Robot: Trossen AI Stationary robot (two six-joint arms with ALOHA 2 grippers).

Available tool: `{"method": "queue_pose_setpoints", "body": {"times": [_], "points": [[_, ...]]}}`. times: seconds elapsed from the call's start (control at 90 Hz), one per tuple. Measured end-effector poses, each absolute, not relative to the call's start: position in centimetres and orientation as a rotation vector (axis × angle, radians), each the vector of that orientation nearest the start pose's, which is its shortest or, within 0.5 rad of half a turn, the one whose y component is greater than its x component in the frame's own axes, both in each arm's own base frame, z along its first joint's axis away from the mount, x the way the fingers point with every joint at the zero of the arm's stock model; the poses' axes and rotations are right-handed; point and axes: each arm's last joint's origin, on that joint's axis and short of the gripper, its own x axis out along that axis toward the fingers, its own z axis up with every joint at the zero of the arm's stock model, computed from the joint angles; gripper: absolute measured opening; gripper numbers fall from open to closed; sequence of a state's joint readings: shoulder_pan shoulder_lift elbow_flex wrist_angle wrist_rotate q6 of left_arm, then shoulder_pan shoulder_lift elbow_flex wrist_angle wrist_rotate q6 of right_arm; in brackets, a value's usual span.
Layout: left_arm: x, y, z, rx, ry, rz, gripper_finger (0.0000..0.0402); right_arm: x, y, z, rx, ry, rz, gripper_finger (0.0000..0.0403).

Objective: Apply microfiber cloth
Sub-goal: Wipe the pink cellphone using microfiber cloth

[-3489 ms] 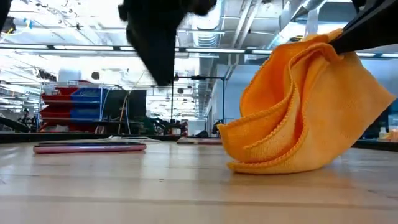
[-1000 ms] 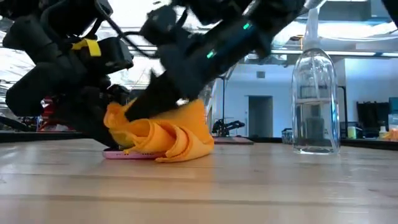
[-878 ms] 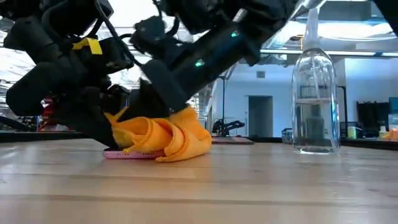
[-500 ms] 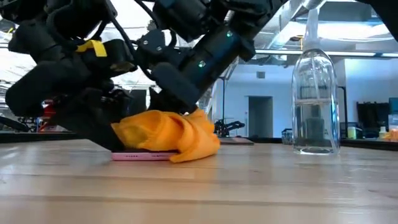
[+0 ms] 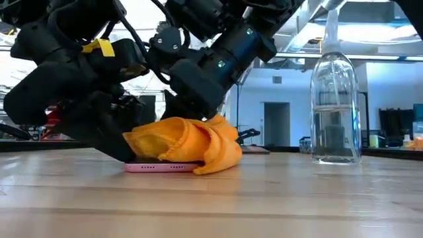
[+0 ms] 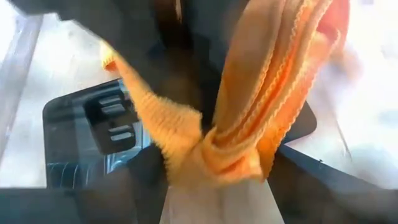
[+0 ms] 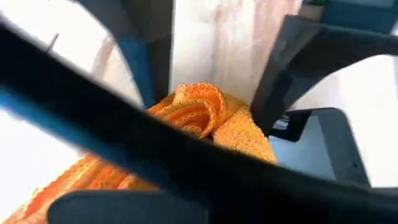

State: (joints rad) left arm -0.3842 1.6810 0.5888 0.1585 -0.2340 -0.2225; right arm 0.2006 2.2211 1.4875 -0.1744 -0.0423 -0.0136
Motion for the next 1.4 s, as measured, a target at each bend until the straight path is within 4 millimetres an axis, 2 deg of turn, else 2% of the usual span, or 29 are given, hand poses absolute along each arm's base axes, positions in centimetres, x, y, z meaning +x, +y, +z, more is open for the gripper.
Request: {"method": "queue_pose_setpoints", "body": {"times": [0.122,0.289,0.411,0.567,0.656,0.722,0.867,1.044,1.2,1.4], "points": [[25.6,-9.7,10.0,0.059,0.890,-0.063,0.0221,45.1,10.2,11.8,-0.130,0.883,0.260,0.0000],[25.6,-9.7,10.0,0.058,0.890,-0.056,0.0221,45.9,9.0,12.1,-0.121,0.805,0.120,0.0000],[25.5,-9.6,9.9,0.067,0.894,-0.040,0.0221,46.0,8.6,12.1,-0.091,0.811,0.141,0.0000],[25.5,-9.6,9.9,0.072,0.900,-0.043,0.0221,45.2,10.6,12.0,-0.103,0.863,0.254,0.0000],[25.5,-9.6,9.9,0.061,0.905,-0.043,0.0221,44.6,12.1,11.8,-0.136,0.898,0.291,0.0000],[25.5,-9.6,9.9,0.062,0.904,-0.043,0.0221,44.2,12.5,11.8,-0.154,0.923,0.291,0.0000],[25.5,-9.7,9.9,0.066,0.896,-0.039,0.0221,43.4,11.8,12.9,-0.158,0.991,0.208,0.0000],[25.5,-9.7,9.9,0.068,0.897,-0.036,0.0221,41.1,10.9,15.8,-0.240,1.106,0.083,0.0000],[25.5,-9.7,9.9,0.070,0.896,-0.038,0.0221,41.1,10.1,18.8,-0.258,0.998,-0.047,0.0000],[25.6,-9.8,10.0,0.074,0.896,-0.040,0.0221,42.4,9.4,18.2,-0.236,0.928,-0.016,0.0000]]}}
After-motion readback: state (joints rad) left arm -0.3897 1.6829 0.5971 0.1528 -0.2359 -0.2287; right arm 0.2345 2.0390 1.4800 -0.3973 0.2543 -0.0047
